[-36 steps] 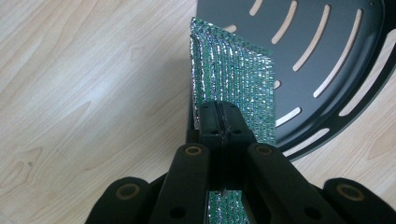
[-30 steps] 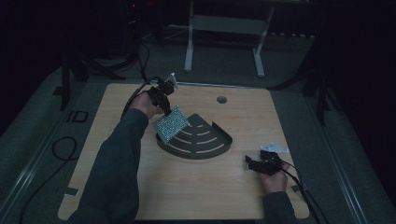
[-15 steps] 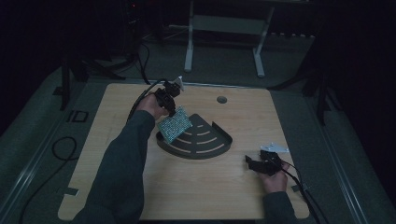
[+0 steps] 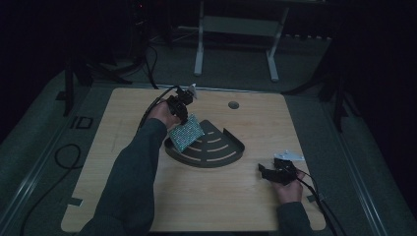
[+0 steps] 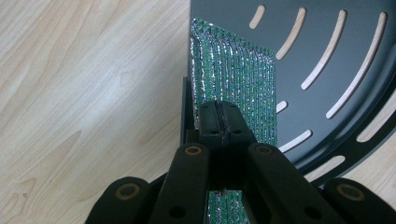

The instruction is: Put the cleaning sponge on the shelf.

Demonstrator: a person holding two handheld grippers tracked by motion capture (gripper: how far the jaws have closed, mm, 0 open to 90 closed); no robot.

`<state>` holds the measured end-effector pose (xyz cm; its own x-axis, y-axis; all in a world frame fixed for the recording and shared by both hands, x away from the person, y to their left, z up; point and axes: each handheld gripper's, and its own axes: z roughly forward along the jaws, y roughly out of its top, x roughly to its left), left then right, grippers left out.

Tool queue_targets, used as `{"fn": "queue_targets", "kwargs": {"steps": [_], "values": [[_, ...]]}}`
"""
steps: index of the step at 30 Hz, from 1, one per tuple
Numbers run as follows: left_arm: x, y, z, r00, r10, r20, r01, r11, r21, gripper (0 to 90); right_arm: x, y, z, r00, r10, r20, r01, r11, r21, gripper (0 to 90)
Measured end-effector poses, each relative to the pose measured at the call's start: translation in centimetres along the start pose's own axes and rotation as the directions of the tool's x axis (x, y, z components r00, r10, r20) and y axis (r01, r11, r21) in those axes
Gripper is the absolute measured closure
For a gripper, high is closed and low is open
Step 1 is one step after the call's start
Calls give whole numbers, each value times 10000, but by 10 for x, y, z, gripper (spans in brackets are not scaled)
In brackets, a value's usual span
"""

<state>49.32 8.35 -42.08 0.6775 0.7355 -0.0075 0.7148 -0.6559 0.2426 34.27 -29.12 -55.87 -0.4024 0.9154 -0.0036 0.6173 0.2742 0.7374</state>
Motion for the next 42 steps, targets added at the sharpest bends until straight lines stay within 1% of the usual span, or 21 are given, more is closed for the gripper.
{"fn": "queue_targets", "kwargs": {"steps": [2, 4, 8, 14, 23, 31, 33, 42], "values": [[0, 0, 2, 10000, 46, -83, -46, 10000, 3, 899, 0, 0, 0, 10000, 0, 0, 0, 10000, 1, 256], [0, 0, 3, 9999, 11, -149, -12, 10000, -43, 899, 0, 0, 0, 10000, 3, 0, -3, 10000, 3, 256], [0, -1, 6, 9999, -11, -131, 11, 10000, -31, 899, 0, 0, 0, 10000, -3, 0, 3, 10000, 2, 256], [0, -2, 12, 9998, 96, -179, -95, 9999, 62, 898, 0, 0, 0, 10000, -2, -4, 2, 10000, 4, 256], [-1, -3, 16, 9997, 147, -209, -144, 9998, 142, 898, 0, 0, 0, 10000, -6, -7, 6, 10000, 0, 255], [-3, -3, 23, 9996, 218, -184, -213, 9994, 272, 897, 0, 0, 0, 10000, -6, -7, 6, 10000, 3, 255], [-4, -3, 24, 9997, 174, -182, -170, 9996, 245, 897, 0, 0, 0, 10000, -7, -9, 7, 10000, 2, 255], [-4, -3, 30, 9995, 219, -216, -210, 9989, 428, 896, 0, 0, 0, 10000, -6, -10, 6, 10000, 2, 255]]}}
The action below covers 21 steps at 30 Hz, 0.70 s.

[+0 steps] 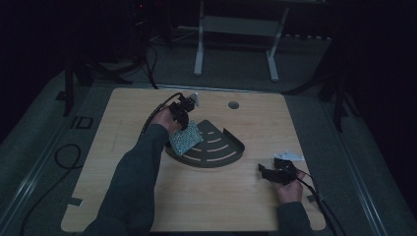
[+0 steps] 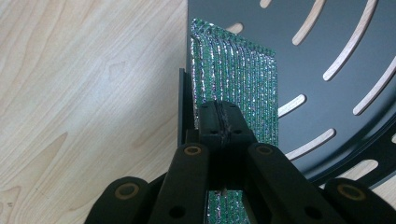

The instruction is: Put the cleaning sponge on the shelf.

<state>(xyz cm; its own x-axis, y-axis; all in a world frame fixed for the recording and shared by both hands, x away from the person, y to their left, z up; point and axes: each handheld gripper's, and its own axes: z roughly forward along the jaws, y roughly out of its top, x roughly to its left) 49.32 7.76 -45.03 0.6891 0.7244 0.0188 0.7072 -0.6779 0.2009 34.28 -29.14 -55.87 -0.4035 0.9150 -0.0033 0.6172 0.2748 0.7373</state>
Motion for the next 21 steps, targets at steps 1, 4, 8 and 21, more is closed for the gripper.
{"fn": "queue_targets", "kwargs": {"steps": [1, 4, 8, 21], "values": [[0, 0, 0, 10000, 0, 0, 0, 10000, 0, 896, 0, 0, 0, 10000, 0, 0, 0, 10000, 0, 255], [1, -1, 2, 10000, 31, -35, -31, 10000, 90, 895, 0, 0, 0, 10000, -7, -1, 7, 10000, -1, 256], [2, -2, 5, 10000, -23, -55, 24, 10000, 93, 895, 0, 0, 0, 10000, -1, -1, 1, 10000, 0, 255], [3, -3, 13, 9995, -21, -325, 35, 9991, 421, 892, 0, 0, 0, 10000, -4, -1, 4, 10000, 0, 255]]}}
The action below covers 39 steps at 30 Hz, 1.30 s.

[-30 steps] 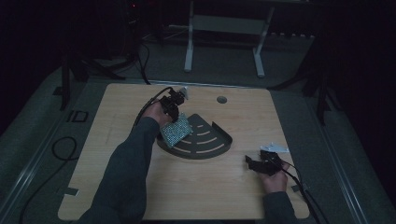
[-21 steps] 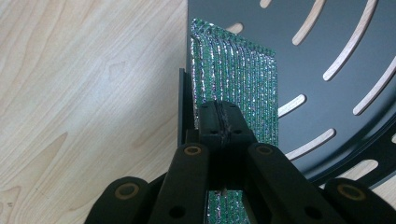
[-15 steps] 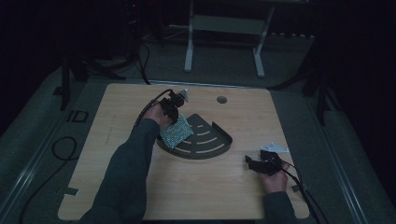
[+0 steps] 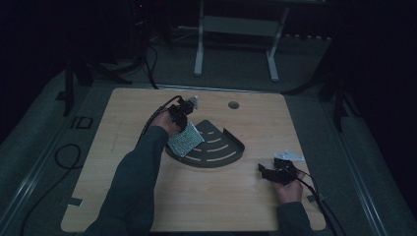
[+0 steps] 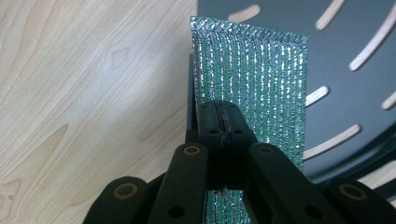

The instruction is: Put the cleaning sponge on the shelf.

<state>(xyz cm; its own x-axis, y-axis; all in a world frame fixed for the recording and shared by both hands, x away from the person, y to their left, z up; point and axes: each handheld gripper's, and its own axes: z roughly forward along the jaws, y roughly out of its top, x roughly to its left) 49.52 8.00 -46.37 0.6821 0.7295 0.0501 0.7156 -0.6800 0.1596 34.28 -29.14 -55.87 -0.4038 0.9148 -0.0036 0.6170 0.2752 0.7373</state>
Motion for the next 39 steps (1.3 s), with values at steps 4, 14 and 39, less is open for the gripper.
{"fn": "queue_targets", "kwargs": {"steps": [4, 14, 39], "values": [[1, 0, 2, 10000, -48, -22, 48, 10000, 38, 891, 0, 0, 0, 10000, -3, -2, 3, 10000, 0, 255], [3, -1, 5, 9996, -147, -221, 153, 9996, 258, 893, 0, 0, 0, 10000, -3, -3, 3, 10000, 0, 255], [26, -24, -17, 9958, -562, 728, 628, 9938, -916, 796, 0, 0, 0, 10000, -5, -7, 5, 10000, -1, 255]]}}
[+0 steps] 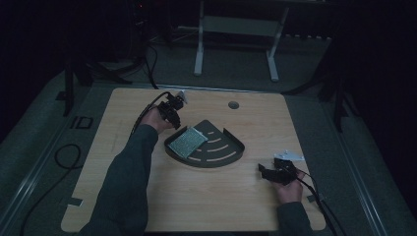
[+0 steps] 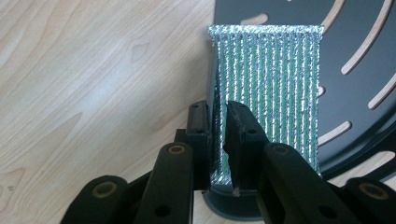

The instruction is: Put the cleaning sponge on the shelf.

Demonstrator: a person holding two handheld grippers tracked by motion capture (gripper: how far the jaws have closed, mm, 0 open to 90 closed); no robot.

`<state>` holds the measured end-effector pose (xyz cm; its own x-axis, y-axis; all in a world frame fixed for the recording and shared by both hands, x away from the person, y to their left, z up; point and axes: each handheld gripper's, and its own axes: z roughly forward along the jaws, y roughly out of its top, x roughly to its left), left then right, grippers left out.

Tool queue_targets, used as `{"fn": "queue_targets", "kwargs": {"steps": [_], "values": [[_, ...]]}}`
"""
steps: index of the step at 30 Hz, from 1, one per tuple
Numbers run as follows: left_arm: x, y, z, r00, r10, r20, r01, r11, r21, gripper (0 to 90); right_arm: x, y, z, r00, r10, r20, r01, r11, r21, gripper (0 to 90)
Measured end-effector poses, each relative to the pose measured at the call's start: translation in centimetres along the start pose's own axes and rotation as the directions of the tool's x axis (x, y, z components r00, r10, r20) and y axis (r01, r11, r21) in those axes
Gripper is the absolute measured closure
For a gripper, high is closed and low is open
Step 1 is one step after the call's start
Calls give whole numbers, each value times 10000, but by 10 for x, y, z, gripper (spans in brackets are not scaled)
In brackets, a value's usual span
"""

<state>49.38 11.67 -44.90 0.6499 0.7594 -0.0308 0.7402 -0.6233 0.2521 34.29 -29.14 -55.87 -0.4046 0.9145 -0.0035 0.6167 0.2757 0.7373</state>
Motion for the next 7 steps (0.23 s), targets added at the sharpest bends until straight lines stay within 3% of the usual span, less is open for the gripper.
{"fn": "queue_targets", "kwargs": {"steps": [5, 7], "values": [[8, -8, -5, 9993, -290, 246, 299, 9990, -346, 773, 0, 0, 0, 10000, -3, 0, 3, 10000, 0, 255], [13, -13, -6, 9992, -385, 95, 388, 9986, -354, 753, 0, 0, 0, 10000, -2, -1, 2, 10000, 1, 255]]}}
